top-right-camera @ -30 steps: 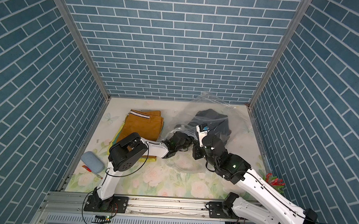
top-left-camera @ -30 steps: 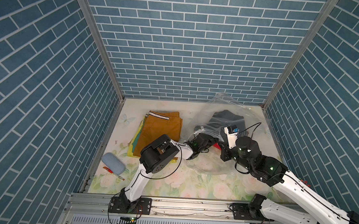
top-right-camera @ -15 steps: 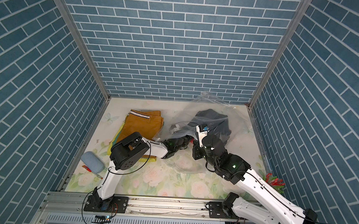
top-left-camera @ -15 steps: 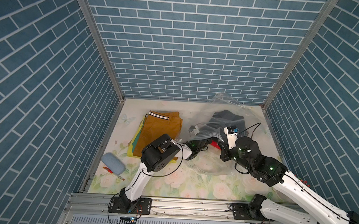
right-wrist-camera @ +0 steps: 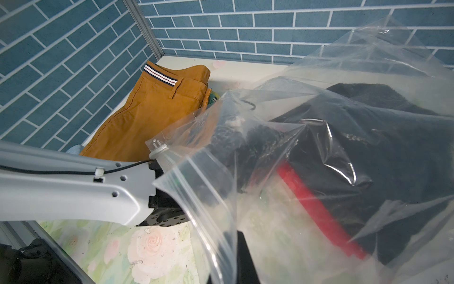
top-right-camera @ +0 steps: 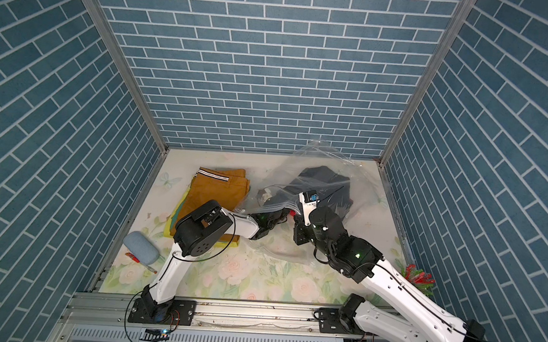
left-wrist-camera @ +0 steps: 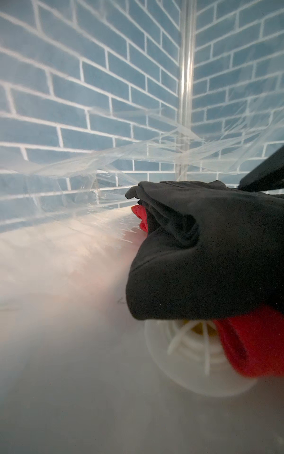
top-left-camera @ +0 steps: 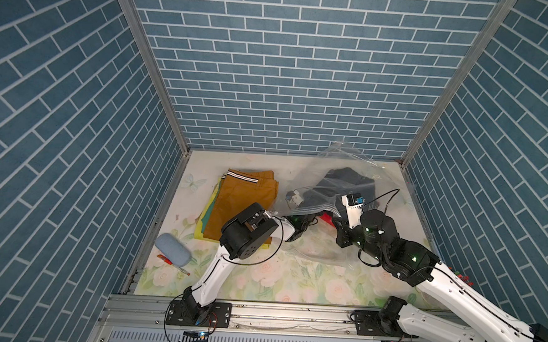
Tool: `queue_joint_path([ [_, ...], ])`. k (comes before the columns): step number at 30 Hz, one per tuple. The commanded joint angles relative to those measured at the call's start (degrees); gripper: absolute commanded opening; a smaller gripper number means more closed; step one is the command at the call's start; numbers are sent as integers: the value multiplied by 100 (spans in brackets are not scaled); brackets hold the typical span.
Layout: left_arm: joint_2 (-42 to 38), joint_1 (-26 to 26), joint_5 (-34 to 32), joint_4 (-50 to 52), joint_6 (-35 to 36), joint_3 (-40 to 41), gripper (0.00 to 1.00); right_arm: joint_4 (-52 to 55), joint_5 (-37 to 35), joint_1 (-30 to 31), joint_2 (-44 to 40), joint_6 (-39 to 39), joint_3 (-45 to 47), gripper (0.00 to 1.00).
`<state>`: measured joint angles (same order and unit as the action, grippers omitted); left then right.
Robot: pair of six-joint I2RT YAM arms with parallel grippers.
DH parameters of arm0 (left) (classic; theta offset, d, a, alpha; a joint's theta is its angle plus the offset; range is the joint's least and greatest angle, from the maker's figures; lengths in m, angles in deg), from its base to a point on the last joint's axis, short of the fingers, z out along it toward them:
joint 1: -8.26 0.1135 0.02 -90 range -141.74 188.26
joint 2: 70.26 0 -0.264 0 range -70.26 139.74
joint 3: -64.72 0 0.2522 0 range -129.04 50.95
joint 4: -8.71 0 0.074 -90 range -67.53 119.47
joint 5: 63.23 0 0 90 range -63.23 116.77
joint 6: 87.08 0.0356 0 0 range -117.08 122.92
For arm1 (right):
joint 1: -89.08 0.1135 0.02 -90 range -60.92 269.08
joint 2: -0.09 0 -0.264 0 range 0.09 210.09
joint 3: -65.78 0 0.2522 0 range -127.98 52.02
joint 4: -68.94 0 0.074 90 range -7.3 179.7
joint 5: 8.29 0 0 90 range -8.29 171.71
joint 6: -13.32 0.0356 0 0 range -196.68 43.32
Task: Take the trousers out of the vacuum bag
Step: Take out the trousers from the vacuum bag.
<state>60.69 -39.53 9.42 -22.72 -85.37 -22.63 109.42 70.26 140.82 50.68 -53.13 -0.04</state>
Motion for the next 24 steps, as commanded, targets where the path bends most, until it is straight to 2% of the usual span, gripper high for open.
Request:
queue_joint_path([
  [1, 243, 180, -141, -150, 79, -323, 53, -176, 64, 28, -102, 27, 67, 0],
  [11, 177, 218, 459, -906, 374, -253, 28, -237, -126, 28, 8, 27, 309, 0],
  [19, 4, 244, 1030, -1470, 525, 44, 16, -230, -164, 24, -12, 27, 371, 0],
  [21, -9, 259, 1119, -1365, 535, 71, 18, -220, -183, 26, -24, 27, 370, 0],
  [24, 41, 290, 1169, -1354, 511, 120, 39, -215, -185, 26, -30, 39, 354, 0],
])
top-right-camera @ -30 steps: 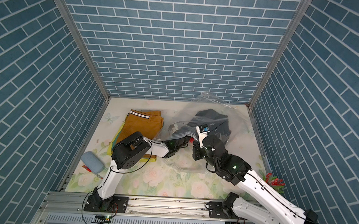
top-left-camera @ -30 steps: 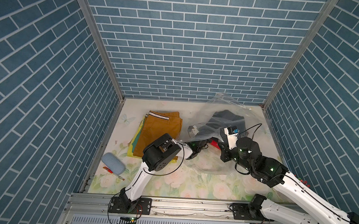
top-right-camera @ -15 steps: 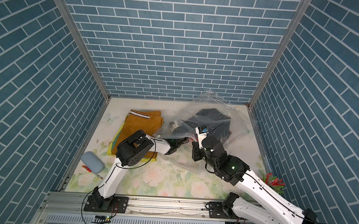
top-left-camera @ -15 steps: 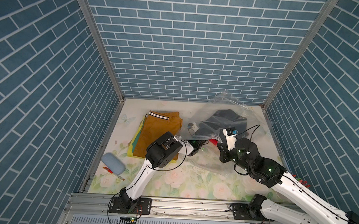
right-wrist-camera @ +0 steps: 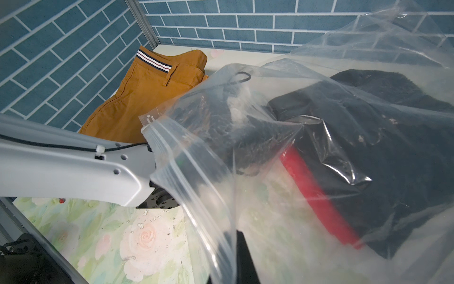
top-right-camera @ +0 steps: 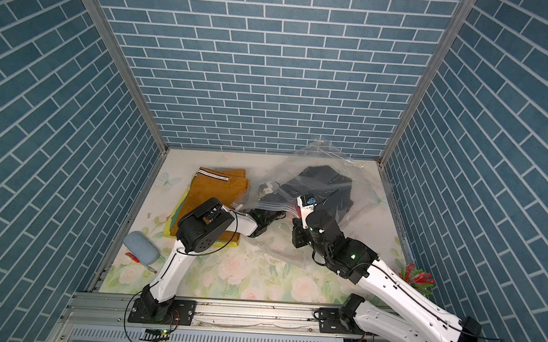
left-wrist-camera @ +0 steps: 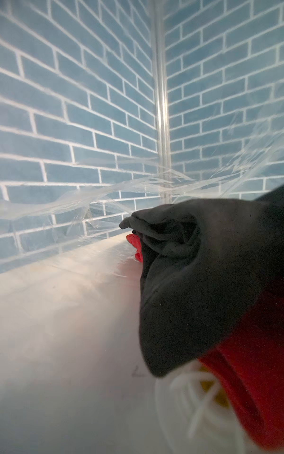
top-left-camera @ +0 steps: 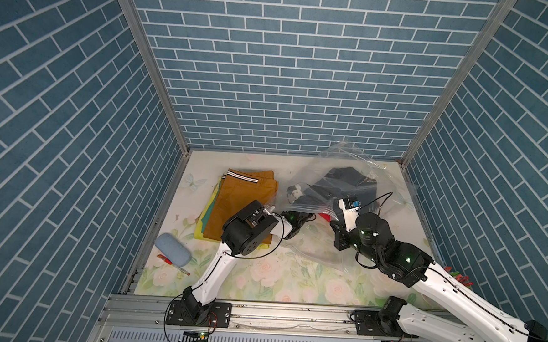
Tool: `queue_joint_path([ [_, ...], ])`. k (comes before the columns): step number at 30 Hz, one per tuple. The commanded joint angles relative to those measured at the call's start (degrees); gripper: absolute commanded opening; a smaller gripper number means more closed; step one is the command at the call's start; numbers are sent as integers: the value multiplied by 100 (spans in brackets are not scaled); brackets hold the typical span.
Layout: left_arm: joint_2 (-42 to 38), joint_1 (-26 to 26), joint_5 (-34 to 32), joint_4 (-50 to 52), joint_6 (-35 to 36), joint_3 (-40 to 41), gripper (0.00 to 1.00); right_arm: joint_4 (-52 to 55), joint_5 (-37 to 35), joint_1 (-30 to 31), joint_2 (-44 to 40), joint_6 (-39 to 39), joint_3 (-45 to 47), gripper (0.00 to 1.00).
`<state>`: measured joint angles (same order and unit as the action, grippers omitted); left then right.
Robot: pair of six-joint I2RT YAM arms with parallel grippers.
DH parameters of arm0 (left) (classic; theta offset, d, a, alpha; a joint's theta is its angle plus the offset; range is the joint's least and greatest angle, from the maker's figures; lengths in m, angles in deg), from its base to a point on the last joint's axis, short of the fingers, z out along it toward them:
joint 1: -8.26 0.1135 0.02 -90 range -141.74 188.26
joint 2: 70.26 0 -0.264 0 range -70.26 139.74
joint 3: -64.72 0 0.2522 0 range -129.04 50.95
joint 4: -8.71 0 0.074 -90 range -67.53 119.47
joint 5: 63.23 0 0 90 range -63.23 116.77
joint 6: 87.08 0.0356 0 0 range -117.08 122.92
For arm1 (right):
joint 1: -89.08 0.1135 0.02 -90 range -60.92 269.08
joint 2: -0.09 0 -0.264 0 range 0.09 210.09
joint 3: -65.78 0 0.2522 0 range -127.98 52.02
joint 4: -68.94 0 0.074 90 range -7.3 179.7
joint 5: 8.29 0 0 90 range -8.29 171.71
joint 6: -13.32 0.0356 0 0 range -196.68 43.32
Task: Take the trousers out of the vacuum bag
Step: Take out the trousers from the vacuum bag.
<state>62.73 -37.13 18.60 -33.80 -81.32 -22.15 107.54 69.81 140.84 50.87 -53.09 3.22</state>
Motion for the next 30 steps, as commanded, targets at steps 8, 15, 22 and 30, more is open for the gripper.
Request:
queue_joint_path([
  [8, 290, 83, 426, 92, 193, -547, 52, -23, -121, 22, -100, 49, 28, 0],
  [15, 434, 82, 527, 388, 321, -951, 30, 13, -154, 24, -140, 40, 31, 0],
  [22, 147, 83, 802, 222, 163, -521, 4, -3, -487, 23, 17, 110, 81, 0],
  [30, -200, 91, 1242, -735, -314, -32, 0, -325, -411, 18, 116, 139, 256, 0],
])
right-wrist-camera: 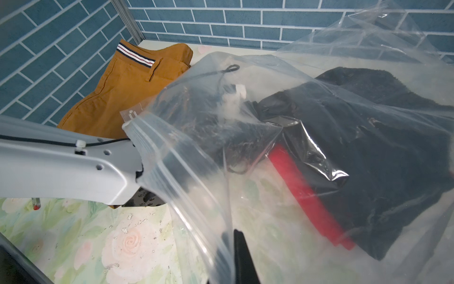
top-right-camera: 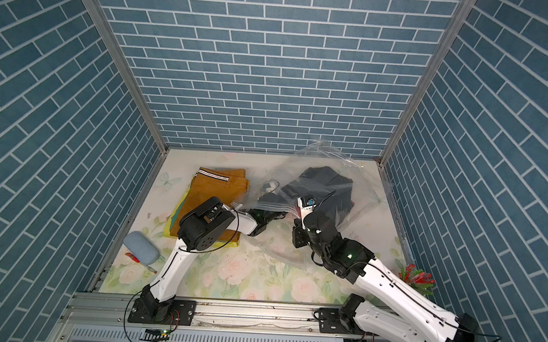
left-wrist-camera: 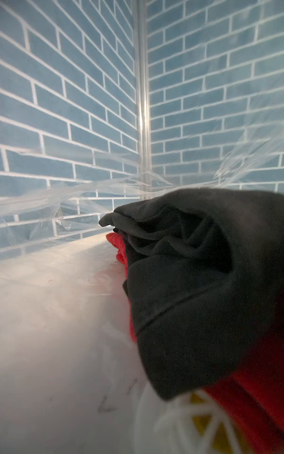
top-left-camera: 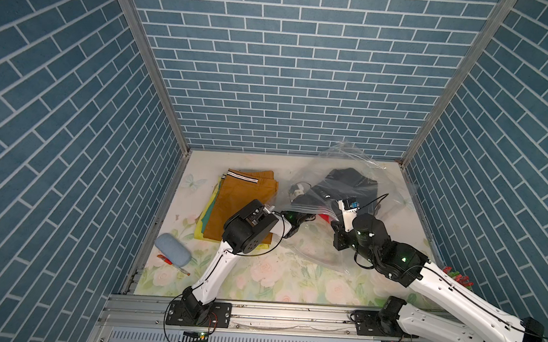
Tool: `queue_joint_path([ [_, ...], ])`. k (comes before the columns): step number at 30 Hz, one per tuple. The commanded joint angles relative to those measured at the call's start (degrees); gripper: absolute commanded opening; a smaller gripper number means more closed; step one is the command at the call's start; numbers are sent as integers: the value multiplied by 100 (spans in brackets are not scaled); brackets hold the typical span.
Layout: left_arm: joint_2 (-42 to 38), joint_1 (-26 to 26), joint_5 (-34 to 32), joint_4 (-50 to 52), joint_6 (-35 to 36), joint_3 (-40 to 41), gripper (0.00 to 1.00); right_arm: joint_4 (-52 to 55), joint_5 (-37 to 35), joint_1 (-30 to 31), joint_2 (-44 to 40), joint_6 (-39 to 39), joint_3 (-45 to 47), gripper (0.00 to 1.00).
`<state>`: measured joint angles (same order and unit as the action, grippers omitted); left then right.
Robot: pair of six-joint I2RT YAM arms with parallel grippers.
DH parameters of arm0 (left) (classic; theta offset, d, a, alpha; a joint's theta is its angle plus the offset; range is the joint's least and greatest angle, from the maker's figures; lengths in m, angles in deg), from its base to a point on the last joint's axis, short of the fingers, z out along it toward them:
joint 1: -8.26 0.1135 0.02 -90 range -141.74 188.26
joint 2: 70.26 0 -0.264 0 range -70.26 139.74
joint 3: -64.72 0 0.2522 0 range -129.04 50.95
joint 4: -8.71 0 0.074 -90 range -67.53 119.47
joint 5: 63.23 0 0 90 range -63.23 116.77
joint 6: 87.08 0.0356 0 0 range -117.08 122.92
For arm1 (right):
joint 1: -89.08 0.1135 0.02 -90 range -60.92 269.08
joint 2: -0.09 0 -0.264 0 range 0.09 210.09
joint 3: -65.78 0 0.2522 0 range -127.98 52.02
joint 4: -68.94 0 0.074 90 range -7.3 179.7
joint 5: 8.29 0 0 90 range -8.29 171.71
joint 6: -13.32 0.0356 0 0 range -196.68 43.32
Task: Take the trousers out of the vacuum bag
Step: Take out the trousers from the vacuum bag.
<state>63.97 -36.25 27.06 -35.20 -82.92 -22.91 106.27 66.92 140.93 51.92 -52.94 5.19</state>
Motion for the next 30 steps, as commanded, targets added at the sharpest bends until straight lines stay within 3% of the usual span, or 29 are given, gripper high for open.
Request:
queue_joint_path([
  [1, -350, 3, 437, -628, -158, 37, 0, -214, -118, 17, 11, 130, 70, 0],
  [15, -356, -14, 1765, -2125, -1047, 190, 0, -332, -605, 13, -14, 253, -26, 0],
  [25, -1437, -65, 2024, -1034, -407, 1006, 0, -227, -1501, -6, 161, 328, -286, 0],
  [30, -1499, -226, 1961, -917, -257, 1274, 0, -342, -1469, -19, 389, 267, -525, 0],
])
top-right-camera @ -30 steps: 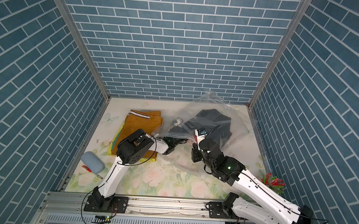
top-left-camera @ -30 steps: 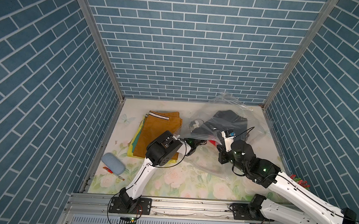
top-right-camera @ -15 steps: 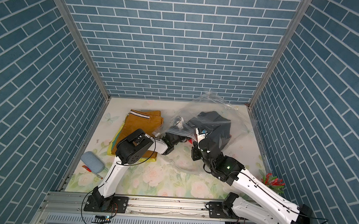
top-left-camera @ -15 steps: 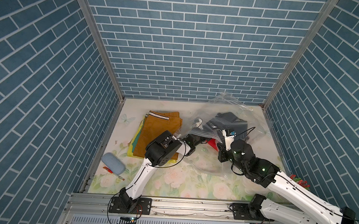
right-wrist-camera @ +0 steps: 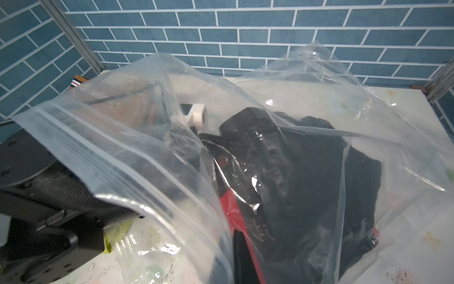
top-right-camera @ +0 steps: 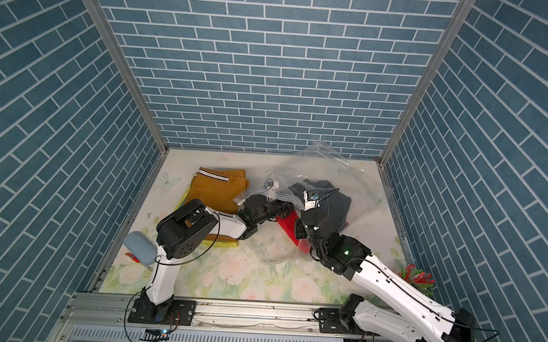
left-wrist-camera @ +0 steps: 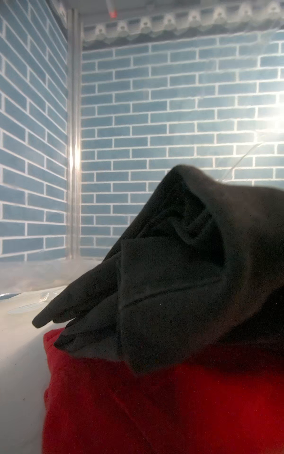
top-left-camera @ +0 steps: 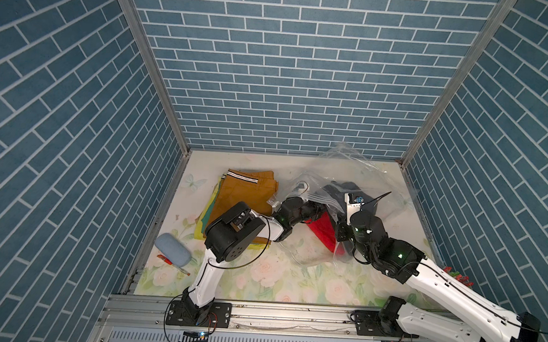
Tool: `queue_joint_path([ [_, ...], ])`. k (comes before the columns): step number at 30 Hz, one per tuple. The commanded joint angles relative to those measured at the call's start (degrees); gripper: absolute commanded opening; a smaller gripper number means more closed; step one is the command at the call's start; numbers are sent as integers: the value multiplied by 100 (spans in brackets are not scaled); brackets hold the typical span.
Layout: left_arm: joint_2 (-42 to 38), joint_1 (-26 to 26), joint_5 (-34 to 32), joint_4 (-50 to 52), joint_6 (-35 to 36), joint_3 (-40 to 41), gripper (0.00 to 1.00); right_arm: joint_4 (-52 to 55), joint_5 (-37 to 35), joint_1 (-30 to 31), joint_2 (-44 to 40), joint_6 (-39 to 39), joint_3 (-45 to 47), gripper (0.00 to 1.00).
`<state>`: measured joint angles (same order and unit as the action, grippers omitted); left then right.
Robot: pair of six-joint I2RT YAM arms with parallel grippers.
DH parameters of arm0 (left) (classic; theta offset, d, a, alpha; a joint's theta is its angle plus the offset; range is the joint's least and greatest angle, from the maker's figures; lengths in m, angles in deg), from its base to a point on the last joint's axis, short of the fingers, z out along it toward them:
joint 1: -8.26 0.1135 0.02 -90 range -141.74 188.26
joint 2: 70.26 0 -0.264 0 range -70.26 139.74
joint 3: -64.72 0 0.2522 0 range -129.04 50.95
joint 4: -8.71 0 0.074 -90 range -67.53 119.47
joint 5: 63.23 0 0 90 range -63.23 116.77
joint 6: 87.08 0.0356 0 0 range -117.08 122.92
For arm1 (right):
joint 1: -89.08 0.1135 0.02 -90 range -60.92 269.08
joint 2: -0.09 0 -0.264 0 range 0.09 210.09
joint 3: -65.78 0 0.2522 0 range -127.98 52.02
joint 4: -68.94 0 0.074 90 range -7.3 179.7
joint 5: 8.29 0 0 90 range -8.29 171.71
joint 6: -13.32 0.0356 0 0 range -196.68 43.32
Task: Take the trousers out of the vacuum bag
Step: Take out the trousers from the vacuum bag.
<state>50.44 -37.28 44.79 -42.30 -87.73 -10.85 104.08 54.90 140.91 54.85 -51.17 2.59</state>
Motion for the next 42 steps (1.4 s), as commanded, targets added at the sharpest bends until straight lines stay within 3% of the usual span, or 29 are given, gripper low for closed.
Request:
queue_joint_path([
  [1, -131, -166, 182, -103, 305, 57, 0, -162, -215, -20, 132, 67, -304, 0],
  [9, -336, -459, -158, 1262, 1195, 133, 0, -286, 427, -17, 384, -143, -523, 1],
  [16, -715, -634, -327, 2302, 2053, 324, 0, -322, 530, -24, 528, -161, -579, 1],
  [24, -1331, -906, -997, 3968, 3383, 485, 0, -208, 448, -115, 736, -122, -795, 0],
  [42, -2513, -1622, -3208, 4510, 4688, 1343, 0, -190, 774, -340, 1019, -284, -890, 0],
])
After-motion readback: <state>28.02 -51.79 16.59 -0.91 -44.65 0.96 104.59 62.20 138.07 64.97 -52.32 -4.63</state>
